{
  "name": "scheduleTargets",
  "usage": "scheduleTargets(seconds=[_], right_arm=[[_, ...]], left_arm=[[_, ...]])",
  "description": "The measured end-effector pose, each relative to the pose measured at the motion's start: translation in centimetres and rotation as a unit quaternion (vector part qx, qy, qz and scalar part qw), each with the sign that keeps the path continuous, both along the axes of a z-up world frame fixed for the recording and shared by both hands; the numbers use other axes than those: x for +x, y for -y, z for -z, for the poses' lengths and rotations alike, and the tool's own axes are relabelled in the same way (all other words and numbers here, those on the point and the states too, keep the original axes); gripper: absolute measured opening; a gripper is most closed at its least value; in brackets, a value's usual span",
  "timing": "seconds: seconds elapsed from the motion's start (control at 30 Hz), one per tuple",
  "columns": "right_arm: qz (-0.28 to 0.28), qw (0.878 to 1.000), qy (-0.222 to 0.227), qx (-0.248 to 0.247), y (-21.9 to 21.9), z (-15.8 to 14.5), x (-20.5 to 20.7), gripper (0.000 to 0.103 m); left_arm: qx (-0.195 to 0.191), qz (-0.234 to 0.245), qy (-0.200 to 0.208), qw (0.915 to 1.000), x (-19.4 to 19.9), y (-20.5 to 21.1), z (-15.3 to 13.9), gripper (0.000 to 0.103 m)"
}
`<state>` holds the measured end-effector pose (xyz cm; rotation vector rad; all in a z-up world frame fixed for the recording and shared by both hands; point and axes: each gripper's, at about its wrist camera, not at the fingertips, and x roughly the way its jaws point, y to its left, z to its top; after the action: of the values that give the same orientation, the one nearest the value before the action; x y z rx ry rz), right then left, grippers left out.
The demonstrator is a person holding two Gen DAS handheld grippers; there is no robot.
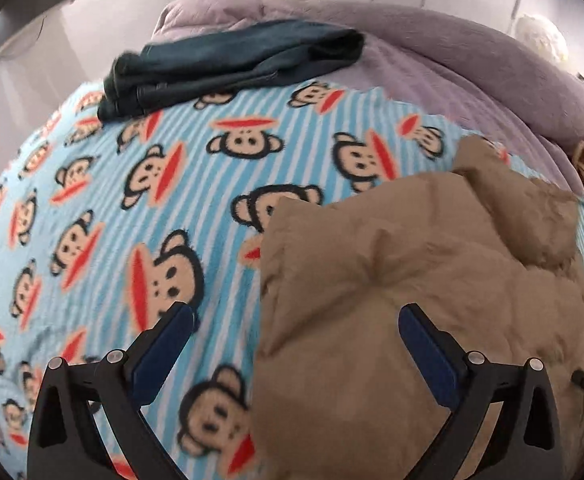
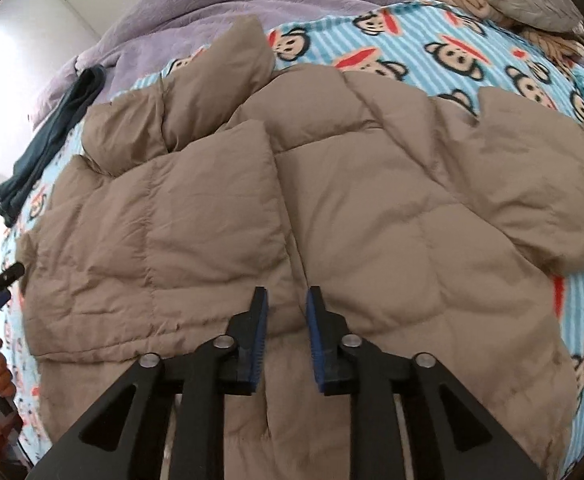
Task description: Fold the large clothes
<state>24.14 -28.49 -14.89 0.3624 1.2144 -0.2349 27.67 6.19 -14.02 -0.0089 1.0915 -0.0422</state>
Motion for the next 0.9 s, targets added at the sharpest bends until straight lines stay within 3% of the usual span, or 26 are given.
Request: scheduleTargets(seconds=[0.07, 0.2, 0.53, 0.9], right_arm=[[0.009, 1.000, 0.004, 0.013, 0.4, -1.0, -1.0, 0.044], [0.020, 0.999, 0.007, 0.036, 0.9, -2.7, -3.1, 0.048], [0.066, 0.992, 0.008, 0.103, 4.8, -4.1, -9.6, 0.078], [0.123, 0.984, 0.008, 0.125, 14.2, -3.7, -13.6, 0.084]], left_arm=[[0.003, 0.012, 0.002, 0.9999, -1.5, 0.6, -1.0, 0.103], [0.000, 0.036, -0.010, 0.9993, -4.7, 2.2, -2.0, 0.103], [-0.019, 0.089, -0.045, 0.9949, -12.0, 9.4, -2.6, 0.103], [-0.028, 0.128, -0.062, 0.9895, -13.6, 18.8, -2.1, 0.103]])
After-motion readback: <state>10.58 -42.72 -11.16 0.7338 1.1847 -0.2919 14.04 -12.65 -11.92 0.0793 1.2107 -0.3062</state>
